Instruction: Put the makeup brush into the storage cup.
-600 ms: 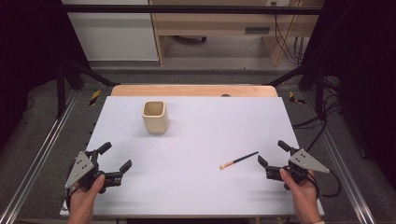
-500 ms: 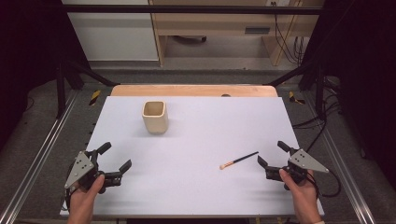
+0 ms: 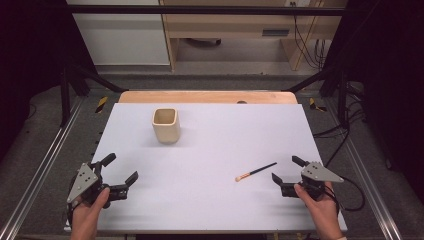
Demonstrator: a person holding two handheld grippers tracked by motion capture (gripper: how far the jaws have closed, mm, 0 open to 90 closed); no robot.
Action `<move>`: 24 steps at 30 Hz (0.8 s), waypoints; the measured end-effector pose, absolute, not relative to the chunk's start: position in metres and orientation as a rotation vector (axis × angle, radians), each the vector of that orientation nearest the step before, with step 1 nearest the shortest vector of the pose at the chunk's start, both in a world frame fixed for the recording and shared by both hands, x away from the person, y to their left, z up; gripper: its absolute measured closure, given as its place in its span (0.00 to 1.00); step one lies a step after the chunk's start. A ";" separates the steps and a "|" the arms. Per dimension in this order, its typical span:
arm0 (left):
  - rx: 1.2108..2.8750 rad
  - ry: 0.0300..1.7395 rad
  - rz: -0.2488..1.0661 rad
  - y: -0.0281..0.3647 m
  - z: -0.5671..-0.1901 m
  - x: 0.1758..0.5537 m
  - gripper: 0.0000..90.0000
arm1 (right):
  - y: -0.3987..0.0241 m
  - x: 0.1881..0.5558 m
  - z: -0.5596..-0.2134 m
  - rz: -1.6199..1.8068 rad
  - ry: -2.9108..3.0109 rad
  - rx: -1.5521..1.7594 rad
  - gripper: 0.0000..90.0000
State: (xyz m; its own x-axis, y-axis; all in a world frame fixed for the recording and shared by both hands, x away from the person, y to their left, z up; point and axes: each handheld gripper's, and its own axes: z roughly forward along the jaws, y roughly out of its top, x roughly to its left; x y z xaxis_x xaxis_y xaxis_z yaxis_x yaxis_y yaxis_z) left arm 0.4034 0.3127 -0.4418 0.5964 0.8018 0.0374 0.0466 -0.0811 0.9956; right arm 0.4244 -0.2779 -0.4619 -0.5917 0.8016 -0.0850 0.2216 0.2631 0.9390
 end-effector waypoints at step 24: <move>1.552 0.736 0.747 0.318 -0.441 0.403 0.00 | -0.252 0.462 -0.383 0.795 2.461 0.472 0.08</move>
State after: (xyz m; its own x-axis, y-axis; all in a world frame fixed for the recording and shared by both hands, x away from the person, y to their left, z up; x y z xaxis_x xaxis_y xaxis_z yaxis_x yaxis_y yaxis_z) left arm 0.4026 0.3184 -0.4415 0.5930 0.8035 0.0535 0.0419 -0.0972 0.9944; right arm 0.4616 -0.2517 -0.3829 -0.8111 0.4630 -0.3575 0.1664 0.7685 0.6179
